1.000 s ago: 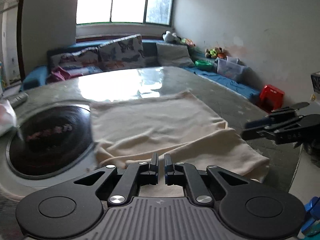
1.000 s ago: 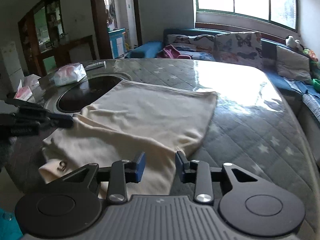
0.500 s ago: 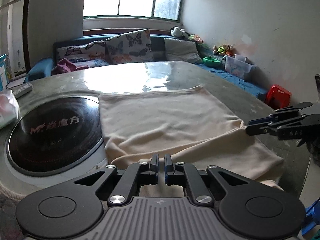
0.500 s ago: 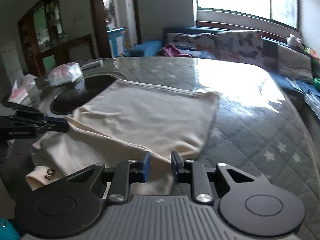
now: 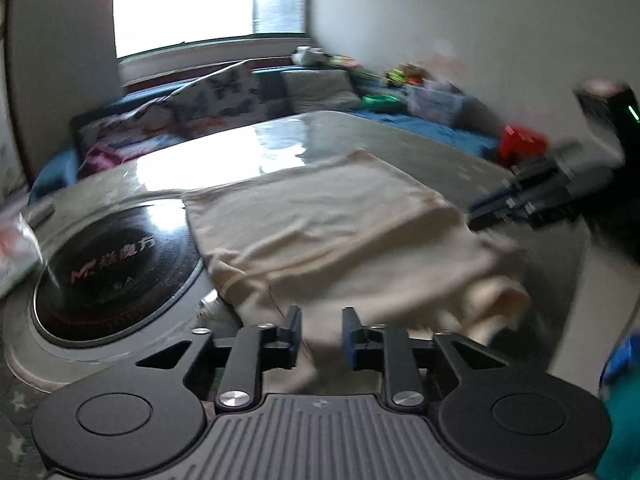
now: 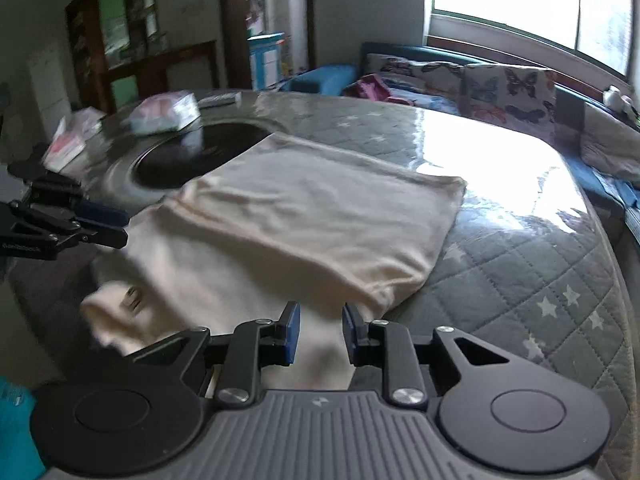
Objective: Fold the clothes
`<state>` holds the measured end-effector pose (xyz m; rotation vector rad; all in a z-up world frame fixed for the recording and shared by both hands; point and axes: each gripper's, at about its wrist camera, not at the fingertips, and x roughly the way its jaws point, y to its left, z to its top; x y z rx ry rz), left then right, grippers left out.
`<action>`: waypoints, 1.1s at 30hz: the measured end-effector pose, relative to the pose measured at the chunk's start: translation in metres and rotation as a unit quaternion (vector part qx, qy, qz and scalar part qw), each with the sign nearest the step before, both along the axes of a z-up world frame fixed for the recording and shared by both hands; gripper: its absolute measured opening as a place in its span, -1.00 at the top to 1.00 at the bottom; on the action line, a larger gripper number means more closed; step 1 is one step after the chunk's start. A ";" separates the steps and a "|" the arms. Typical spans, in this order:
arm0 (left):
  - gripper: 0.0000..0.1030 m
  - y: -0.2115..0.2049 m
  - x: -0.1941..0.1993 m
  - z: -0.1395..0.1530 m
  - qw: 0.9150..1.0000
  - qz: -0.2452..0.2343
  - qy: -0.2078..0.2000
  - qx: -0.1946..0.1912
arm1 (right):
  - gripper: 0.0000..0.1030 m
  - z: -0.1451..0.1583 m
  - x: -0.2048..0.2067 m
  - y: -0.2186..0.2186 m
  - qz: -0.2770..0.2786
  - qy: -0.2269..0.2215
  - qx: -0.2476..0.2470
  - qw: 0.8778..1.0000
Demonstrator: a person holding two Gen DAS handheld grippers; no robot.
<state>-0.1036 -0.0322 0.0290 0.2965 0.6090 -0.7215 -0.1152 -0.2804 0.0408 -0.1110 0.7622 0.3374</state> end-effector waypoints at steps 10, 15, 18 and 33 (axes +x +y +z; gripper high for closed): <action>0.21 -0.014 -0.046 -0.022 0.990 -0.089 -0.071 0.081 | 0.26 -0.004 -0.028 0.012 0.032 0.017 -0.039 0.999; 0.26 -0.025 -0.050 -0.029 0.987 -0.109 -0.090 0.076 | 0.17 -0.003 -0.039 0.020 0.056 0.009 -0.070 0.996; 0.57 -0.029 -0.050 -0.030 0.987 -0.112 -0.096 0.069 | 0.07 -0.001 -0.047 0.026 0.074 0.003 -0.090 0.993; 0.81 -0.024 0.012 0.005 0.997 -0.052 -0.037 -0.036 | -0.15 -0.008 -0.043 0.046 0.139 -0.039 -0.111 0.983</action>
